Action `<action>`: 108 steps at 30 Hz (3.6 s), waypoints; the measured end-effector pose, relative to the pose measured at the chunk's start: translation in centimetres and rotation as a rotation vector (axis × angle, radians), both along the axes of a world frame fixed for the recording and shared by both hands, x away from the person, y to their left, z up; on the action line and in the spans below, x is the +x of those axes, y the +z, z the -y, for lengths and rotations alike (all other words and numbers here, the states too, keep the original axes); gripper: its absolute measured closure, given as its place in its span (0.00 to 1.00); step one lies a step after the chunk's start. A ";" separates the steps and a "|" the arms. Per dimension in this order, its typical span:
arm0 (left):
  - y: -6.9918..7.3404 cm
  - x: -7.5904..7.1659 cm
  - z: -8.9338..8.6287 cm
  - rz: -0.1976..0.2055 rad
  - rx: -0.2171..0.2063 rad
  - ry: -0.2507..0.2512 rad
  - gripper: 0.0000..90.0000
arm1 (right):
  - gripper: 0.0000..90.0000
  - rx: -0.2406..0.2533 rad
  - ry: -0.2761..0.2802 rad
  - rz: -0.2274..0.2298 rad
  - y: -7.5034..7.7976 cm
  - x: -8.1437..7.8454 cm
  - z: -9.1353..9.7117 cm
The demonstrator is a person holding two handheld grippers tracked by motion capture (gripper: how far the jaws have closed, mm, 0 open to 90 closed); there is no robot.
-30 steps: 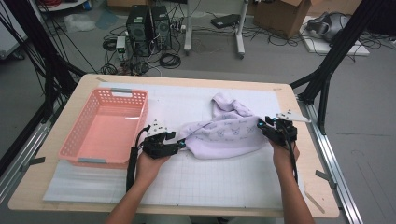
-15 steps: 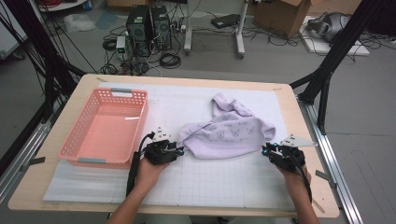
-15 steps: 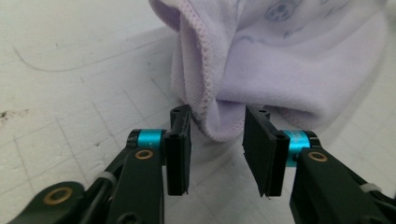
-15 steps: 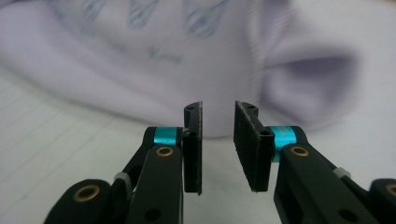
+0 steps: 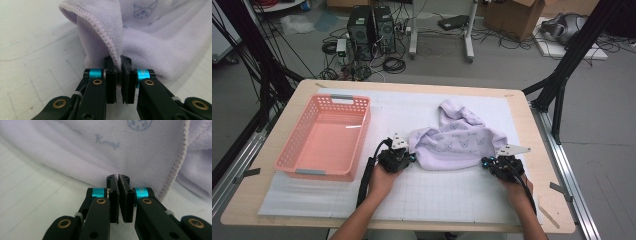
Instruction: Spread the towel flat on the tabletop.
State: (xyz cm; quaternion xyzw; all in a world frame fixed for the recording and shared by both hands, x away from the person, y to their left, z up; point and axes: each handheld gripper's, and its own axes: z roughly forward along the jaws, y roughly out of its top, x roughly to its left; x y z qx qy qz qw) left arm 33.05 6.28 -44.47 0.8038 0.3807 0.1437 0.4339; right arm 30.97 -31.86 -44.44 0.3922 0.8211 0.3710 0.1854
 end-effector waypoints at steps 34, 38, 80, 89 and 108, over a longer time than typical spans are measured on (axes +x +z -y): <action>-0.4 -5.1 -2.5 -0.162 -0.132 -0.051 0.68 | 0.63 0.051 0.028 -0.047 0.9 -5.7 0.6; -0.5 -4.4 -2.1 -0.182 -0.140 -0.069 0.89 | 0.67 -0.023 0.084 -0.055 0.0 -3.7 -1.5; -0.5 -5.1 0.8 -0.129 -0.083 0.016 0.62 | 0.58 0.075 -0.194 -0.031 0.4 -6.3 3.7; -0.5 -9.0 -2.2 -0.090 -0.113 0.073 0.97 | 0.96 0.044 -0.126 -0.050 -0.1 -8.0 4.4; 0.1 -14.8 -5.1 -0.076 -0.217 0.012 0.49 | 0.66 0.081 -0.054 -0.055 1.4 -13.5 6.2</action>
